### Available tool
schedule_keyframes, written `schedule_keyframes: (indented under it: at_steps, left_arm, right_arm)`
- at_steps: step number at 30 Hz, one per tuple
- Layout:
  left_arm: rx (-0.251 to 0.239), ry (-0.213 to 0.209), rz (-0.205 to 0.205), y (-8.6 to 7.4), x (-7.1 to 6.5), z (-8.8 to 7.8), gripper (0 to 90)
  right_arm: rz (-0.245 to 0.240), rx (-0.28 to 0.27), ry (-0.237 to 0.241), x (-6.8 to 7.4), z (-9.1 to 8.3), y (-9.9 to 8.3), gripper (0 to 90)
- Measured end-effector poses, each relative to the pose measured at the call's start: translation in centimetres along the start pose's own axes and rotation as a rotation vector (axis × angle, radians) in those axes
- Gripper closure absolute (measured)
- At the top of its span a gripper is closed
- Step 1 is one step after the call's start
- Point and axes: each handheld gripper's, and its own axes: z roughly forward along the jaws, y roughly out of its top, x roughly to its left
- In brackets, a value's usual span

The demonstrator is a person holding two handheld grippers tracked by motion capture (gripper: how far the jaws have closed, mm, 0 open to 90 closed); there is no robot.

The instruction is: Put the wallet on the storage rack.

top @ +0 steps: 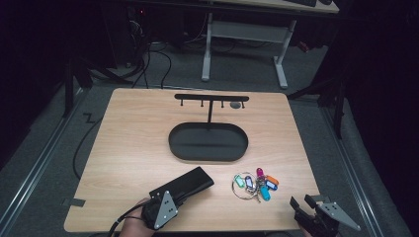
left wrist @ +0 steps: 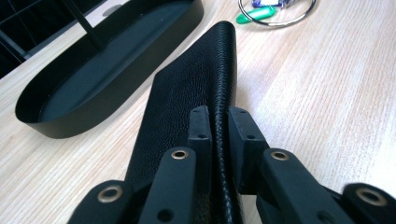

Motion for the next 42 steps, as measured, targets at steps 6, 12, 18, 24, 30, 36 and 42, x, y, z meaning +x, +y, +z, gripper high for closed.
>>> schedule_keyframes:
  at_steps: [6,12,18,24,30,36,42]
  left_arm:
    - [-0.042,0.003,-0.012,-0.2,0.5,-1.0,81.4]
    - [-0.087,-0.011,-0.043,-0.4,0.5,-3.1,81.7]
    - [-0.125,-0.021,-0.097,-0.5,0.9,-4.9,81.9]
    - [-0.164,-0.023,-0.176,-0.8,1.9,-6.2,82.0]
    - [-0.183,-0.001,-0.258,-1.5,3.3,-7.2,82.0]
    - [-0.180,-0.018,-0.336,-2.4,4.6,-7.4,81.8]
    - [-0.151,-0.020,-0.371,-3.2,5.4,-6.9,81.5]
  right_arm:
    - [-0.047,-0.011,0.036,0.9,1.1,1.0,41.6]
    - [-0.063,-0.007,0.044,1.6,2.1,1.6,41.6]
    - [-0.084,0.003,0.058,2.4,3.2,2.1,41.7]
    - [-0.090,0.006,0.072,2.8,3.9,2.4,41.7]
    - [-0.098,0.011,0.091,3.1,4.6,2.7,41.7]
    - [-0.096,0.005,0.091,3.0,4.4,2.7,41.7]
    - [-0.092,0.010,0.090,2.9,4.4,2.6,41.7]
